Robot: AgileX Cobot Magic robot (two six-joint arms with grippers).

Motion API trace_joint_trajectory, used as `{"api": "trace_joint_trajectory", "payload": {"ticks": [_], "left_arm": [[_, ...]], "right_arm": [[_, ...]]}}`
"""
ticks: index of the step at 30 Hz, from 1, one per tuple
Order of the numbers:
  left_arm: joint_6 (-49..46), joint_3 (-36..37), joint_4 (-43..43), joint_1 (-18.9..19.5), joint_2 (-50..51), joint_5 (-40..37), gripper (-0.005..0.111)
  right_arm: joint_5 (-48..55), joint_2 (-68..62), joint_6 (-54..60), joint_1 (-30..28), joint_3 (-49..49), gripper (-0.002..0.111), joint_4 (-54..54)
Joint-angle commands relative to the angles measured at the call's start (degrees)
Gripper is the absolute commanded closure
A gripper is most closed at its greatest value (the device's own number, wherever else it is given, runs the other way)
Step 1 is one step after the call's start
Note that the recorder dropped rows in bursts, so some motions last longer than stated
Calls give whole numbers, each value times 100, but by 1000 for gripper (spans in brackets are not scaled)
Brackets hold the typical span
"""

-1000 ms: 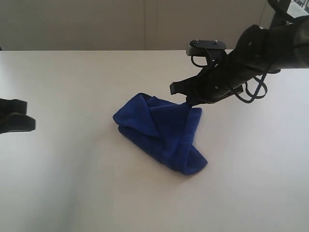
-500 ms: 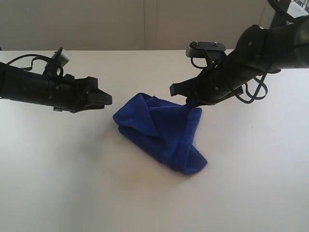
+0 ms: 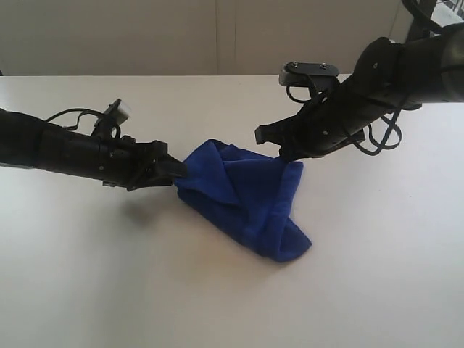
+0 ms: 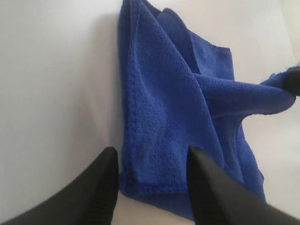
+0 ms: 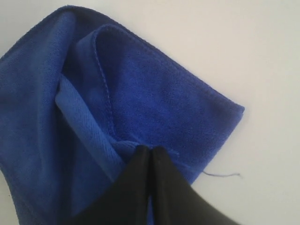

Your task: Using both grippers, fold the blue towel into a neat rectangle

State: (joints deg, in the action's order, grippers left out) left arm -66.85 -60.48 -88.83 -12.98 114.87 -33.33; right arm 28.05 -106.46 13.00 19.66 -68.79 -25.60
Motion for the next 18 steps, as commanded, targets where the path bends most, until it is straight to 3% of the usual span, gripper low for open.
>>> {"api": "trace_joint_trajectory", "payload": {"ticks": [1, 7, 13, 18], "left_arm": [[-81, -32, -246, -27, -22, 43, 70], [-81, -32, -194, -27, -22, 28, 107], [80, -32, 218, 220, -502, -372, 107], [1291, -32, 2686, 998, -1853, -1005, 107]], "right_arm": [[3, 0, -17, -33, 25, 108, 30], [3, 0, -17, -33, 25, 108, 30], [-89, 259, -182, -35, 25, 108, 417], [733, 1226, -1036, -45, 25, 108, 2348]]}}
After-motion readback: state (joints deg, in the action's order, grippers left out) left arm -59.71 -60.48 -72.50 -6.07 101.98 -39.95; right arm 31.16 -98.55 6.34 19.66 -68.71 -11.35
